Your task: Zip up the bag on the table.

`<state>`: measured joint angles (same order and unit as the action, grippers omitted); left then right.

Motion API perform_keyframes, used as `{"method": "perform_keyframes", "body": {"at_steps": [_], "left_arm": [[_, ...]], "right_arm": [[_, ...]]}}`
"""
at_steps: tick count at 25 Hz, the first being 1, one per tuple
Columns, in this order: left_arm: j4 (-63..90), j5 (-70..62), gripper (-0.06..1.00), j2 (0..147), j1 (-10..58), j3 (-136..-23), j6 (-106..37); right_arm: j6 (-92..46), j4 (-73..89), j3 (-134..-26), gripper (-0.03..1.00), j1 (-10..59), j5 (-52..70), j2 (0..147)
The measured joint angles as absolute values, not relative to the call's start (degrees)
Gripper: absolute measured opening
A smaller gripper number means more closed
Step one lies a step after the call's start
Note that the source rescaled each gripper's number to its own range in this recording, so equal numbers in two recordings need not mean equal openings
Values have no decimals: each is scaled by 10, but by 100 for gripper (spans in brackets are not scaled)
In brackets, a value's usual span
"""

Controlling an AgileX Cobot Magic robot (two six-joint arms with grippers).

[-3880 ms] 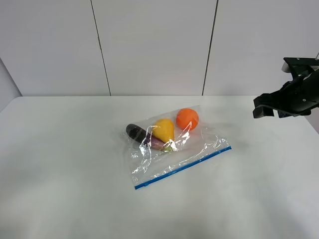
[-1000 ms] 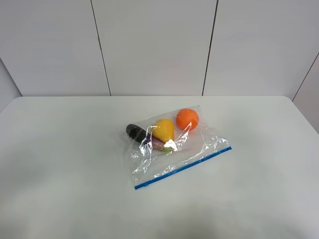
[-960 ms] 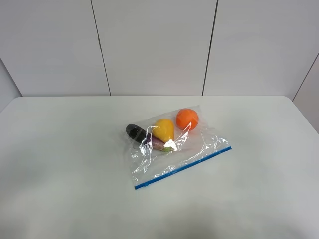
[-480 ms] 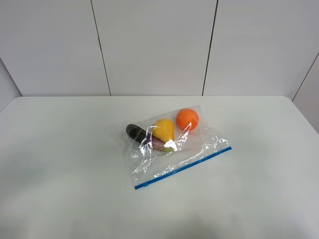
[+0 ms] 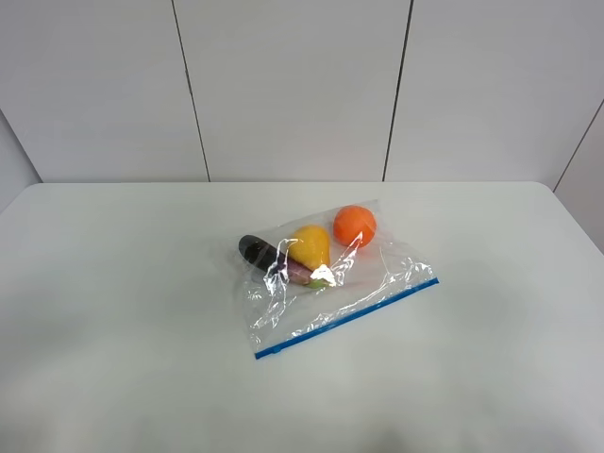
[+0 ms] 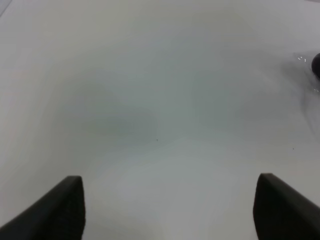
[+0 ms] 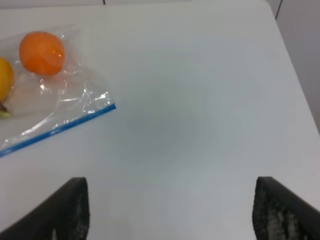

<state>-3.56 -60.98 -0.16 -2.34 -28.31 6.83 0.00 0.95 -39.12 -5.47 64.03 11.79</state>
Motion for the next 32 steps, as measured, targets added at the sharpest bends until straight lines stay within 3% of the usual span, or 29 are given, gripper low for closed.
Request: {"method": "perform_keyframes", "body": {"at_steps": [12,32], "left_arm": [[-36,-610,100,-2,-23,-283,68],[-36,-610,100,-2,-23,-283,68]], "right_arm": [[14,4,-303,96,-55,641,81],[38,-13,-300,96,-55,627,-4]]}}
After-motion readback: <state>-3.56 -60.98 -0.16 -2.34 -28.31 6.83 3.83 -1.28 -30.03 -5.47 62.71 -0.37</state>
